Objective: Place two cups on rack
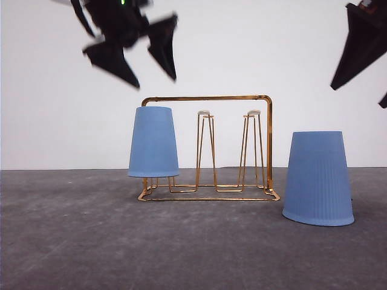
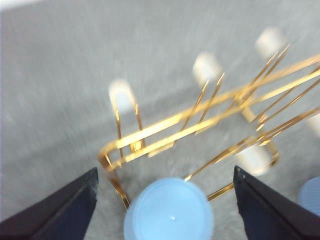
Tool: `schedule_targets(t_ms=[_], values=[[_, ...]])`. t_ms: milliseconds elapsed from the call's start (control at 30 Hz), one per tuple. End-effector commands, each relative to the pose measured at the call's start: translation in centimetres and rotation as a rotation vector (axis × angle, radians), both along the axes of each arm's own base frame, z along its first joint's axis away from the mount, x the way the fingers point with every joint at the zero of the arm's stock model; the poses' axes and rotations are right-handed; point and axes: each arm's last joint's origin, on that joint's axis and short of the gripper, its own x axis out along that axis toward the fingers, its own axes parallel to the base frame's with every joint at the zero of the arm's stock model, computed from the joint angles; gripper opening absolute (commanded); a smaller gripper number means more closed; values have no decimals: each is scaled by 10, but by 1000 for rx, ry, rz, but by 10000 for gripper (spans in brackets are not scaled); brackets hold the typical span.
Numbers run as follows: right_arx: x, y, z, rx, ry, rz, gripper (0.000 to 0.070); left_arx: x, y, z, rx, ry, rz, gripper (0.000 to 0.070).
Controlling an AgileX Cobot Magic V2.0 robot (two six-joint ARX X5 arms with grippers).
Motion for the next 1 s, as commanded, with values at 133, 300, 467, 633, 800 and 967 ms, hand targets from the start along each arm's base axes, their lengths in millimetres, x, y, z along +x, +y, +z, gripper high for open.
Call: schedule_targets(t_ms=[133, 300, 467, 633, 800, 967], values=[[20, 16, -7, 22, 8, 40, 670, -33, 21, 36, 37, -28, -22, 515], [38, 26, -23, 10, 38, 48, 672, -54, 38, 42, 82, 48, -12, 515], [52, 32, -44, -3, 101, 55, 672, -71, 46, 36, 97, 77, -9, 509], [61, 38, -63, -21, 157, 74, 670, -88, 56, 15, 115, 117, 24, 509], [65, 43, -71, -28, 176, 89, 530, -108, 66, -14, 112, 161, 47, 509], [66, 45, -69, -27, 162, 94, 382, -120, 72, -31, 105, 205, 68, 510]])
